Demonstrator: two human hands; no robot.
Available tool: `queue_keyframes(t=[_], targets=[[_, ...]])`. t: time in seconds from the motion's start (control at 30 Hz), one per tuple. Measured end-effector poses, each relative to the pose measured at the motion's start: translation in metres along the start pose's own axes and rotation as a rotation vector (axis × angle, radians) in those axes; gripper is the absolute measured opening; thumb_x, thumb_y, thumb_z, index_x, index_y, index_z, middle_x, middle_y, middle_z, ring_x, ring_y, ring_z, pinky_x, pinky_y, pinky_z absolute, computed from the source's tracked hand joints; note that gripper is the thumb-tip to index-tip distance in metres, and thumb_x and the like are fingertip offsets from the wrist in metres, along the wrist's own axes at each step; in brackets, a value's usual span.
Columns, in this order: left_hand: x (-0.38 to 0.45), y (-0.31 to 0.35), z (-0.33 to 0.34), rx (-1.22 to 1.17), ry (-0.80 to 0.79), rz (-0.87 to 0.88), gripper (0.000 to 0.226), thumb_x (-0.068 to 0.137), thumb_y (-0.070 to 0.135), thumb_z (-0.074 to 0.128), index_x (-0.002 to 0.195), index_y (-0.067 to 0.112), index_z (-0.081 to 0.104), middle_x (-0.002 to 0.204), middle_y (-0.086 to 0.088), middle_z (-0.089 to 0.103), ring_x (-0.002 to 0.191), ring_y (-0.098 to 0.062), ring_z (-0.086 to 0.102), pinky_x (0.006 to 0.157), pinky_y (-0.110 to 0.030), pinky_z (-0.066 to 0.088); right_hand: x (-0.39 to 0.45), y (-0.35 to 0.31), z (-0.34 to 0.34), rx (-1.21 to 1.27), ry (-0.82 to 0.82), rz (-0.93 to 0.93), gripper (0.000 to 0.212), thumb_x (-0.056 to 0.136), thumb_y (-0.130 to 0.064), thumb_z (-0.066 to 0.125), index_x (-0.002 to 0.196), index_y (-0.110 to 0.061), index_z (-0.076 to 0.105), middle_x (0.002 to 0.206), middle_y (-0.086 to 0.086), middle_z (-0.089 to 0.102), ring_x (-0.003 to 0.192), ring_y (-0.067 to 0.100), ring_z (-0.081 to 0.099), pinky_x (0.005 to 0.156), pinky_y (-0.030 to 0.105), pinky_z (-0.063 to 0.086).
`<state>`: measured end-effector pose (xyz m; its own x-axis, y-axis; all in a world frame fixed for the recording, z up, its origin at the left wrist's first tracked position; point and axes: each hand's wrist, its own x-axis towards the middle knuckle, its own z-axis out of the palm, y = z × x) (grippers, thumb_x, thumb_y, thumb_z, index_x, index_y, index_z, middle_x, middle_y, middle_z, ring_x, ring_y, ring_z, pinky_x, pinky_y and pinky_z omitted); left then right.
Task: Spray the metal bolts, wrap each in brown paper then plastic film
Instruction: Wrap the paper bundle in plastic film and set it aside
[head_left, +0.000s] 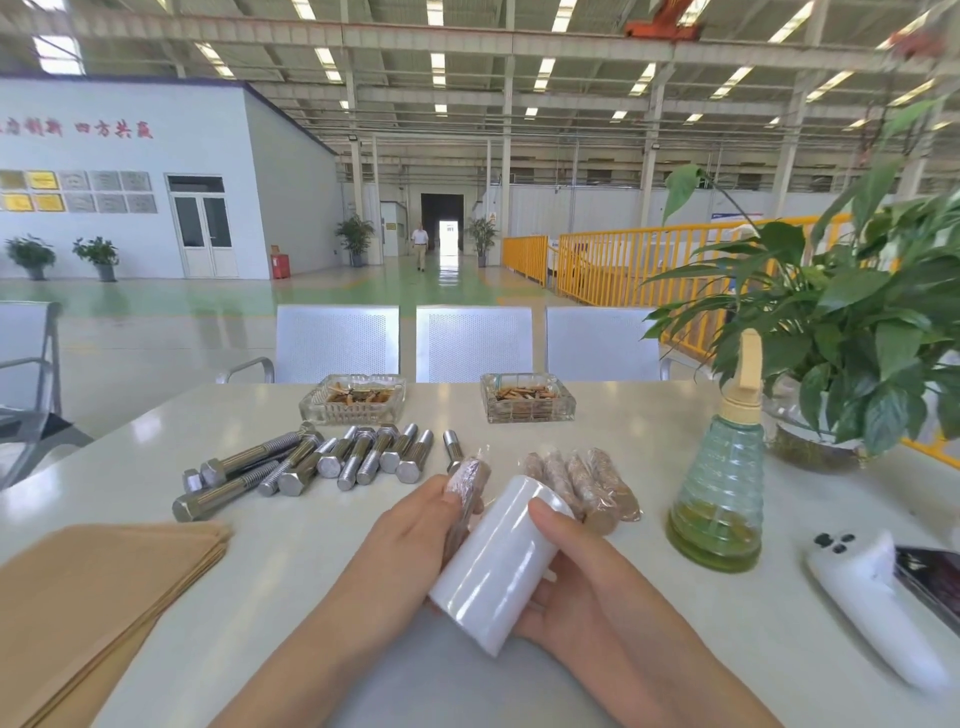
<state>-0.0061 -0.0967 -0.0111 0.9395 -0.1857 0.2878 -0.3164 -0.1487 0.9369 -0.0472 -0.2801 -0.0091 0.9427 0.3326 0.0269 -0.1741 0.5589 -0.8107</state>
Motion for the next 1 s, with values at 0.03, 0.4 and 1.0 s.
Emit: queue_keyframes(t=[0.03, 0.4, 1.0], targets=[[-0.001, 0.0, -0.002, 0.003, -0.033, 0.007, 0.025, 0.1, 0.046, 0.049, 0.1, 0.029, 0.067, 0.08, 0.002, 0.067, 0.07, -0.011, 0.059, 0.068, -0.035, 0.046, -0.001, -0.001, 0.0, 0.008, 0.006, -0.02, 0.051, 0.077, -0.031, 0.086, 0.122, -0.009, 0.074, 0.131, 0.024, 0.066, 0.124, 0.04, 0.064, 0.108, 0.061, 0.048], [-0.003, 0.0, 0.003, 0.094, -0.155, 0.104, 0.022, 0.092, 0.041, 0.064, 0.111, 0.031, 0.064, 0.076, -0.009, 0.071, 0.062, -0.019, 0.056, 0.057, -0.03, 0.042, 0.002, 0.002, -0.008, 0.051, -0.11, 0.052, 0.057, 0.089, -0.034, 0.078, 0.137, -0.007, 0.064, 0.122, 0.018, 0.071, 0.119, 0.032, 0.067, 0.097, 0.04, 0.054], [-0.006, 0.004, -0.005, 0.325, -0.203, 0.071, 0.015, 0.105, 0.028, 0.051, 0.101, 0.021, 0.063, 0.083, -0.011, 0.063, 0.073, -0.013, 0.055, 0.076, -0.048, 0.049, 0.009, -0.006, -0.008, 0.203, 0.144, 0.038, 0.041, 0.084, -0.027, 0.079, 0.107, 0.007, 0.075, 0.105, 0.023, 0.076, 0.097, 0.033, 0.076, 0.079, 0.041, 0.062]])
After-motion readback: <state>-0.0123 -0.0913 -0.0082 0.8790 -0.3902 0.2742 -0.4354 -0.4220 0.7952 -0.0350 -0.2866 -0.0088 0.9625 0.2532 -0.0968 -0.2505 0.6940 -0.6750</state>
